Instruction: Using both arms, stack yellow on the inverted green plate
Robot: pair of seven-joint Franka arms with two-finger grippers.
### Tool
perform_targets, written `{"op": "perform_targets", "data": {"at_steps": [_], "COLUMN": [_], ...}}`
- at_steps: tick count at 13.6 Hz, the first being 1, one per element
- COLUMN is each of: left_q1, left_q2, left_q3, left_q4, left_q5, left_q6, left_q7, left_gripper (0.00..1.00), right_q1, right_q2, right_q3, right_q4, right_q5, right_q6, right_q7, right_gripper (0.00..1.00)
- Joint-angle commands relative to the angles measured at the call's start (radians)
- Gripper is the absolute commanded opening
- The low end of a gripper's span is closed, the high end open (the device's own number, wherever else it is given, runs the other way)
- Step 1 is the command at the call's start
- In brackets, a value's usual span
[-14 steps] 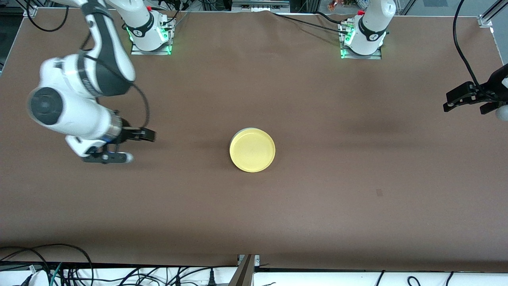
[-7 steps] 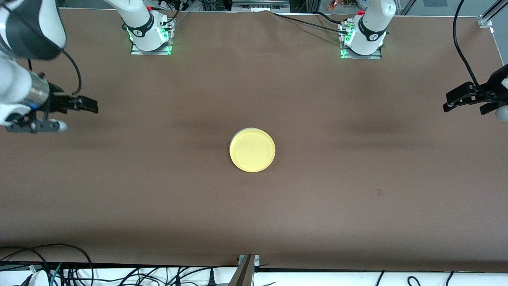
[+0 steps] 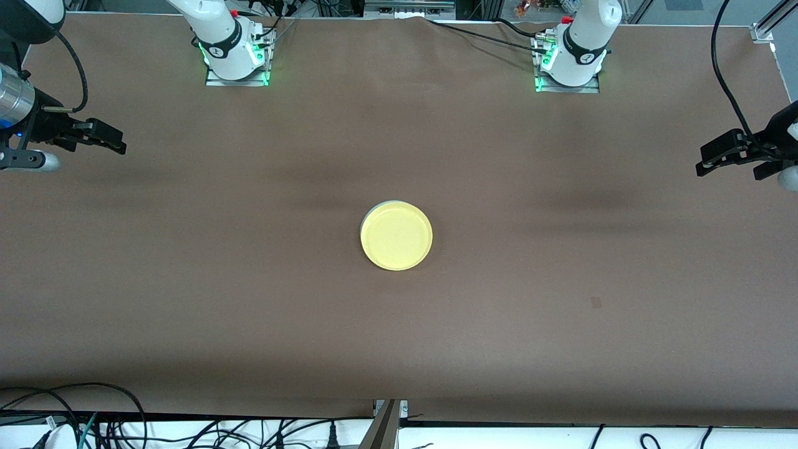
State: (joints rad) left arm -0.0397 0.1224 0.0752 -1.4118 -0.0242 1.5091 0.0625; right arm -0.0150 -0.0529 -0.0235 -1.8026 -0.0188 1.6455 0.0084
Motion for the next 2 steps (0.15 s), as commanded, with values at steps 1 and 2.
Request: {"op": "perform_targets", "data": {"at_steps": [1,2], "left_q1": [0.001,0.001], "left_q2": [0.01,0.011], "left_q3": [-0.002,-0.002], "left_q4": [0.028,0.028], "left_q5": [-0.017,-0.017], "left_q6": [-0.012,-0.012], "left_q7": [-0.007,-0.007], "left_gripper": [1.0,1.0], "right_q1": [-0.017,-0.019], "right_q2": [-0.044,-0.044], "right_q3": [0.016,0.016], "right_q4": [-0.014,-0.003], "right_q5": [-0.006,-0.006], "right_q6": [0.016,0.008], "right_q7": [0.01,0.005], "right_gripper": [1.0,1.0]}}
